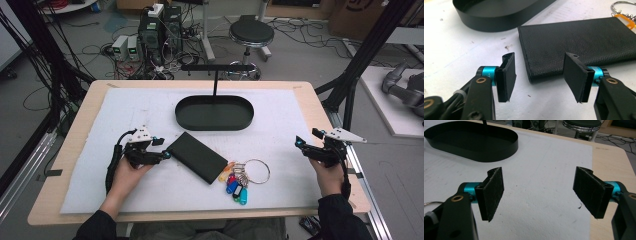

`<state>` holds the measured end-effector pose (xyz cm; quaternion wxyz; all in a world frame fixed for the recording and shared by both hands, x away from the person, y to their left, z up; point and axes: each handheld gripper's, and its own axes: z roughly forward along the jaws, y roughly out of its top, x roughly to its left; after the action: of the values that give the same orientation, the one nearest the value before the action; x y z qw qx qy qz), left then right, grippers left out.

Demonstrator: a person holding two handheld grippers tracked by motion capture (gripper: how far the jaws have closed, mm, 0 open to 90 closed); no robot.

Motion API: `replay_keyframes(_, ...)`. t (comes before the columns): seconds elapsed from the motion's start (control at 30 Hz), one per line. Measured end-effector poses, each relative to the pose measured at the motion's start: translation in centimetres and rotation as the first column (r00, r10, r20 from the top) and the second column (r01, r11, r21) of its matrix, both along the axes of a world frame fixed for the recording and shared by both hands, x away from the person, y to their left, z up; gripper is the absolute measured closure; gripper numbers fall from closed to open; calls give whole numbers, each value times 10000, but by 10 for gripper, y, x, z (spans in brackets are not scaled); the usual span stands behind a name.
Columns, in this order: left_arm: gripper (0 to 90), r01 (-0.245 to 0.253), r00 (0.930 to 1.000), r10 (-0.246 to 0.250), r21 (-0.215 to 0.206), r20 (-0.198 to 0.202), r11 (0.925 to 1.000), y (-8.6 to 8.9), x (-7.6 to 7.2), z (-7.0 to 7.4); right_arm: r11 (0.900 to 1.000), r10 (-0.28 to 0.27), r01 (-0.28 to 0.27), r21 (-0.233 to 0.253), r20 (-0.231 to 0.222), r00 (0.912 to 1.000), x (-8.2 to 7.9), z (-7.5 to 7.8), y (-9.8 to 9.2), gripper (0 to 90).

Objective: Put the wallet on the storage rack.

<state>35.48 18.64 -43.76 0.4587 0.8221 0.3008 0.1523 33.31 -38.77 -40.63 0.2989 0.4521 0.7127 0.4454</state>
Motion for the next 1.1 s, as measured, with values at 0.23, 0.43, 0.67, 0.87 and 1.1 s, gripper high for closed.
replay_keyframes(0.23, 453, 189, 9987, -182, 132, -480, 9997, 2, 5, -7, 10000, -15, 15, 60, 20, 10000, -1, 0, 0, 250)
replay_keyframes(0.43, 452, 390, 9964, -346, 564, -772, 9976, -1, 8, -13, 10000, -15, 14, 82, 101, 9999, -2, -1, -2, 253)
replay_keyframes(0.67, 543, 842, 9930, -777, 714, -894, 9939, -4, 10, -13, 9999, 82, -83, 65, 49, 10000, -1, -1, 0, 254)
replay_keyframes(0.87, 633, 688, 9956, -631, 829, -699, 9942, -4, 10, -12, 9998, 214, -214, -4, 76, 9997, 0, -1, 5, 255)
replay_keyframes(1.1, 800, 325, 9978, -273, 884, -600, 9956, 1, 7, -7, 9991, 431, -431, -27, 54, 9991, 1, -1, 12, 255)
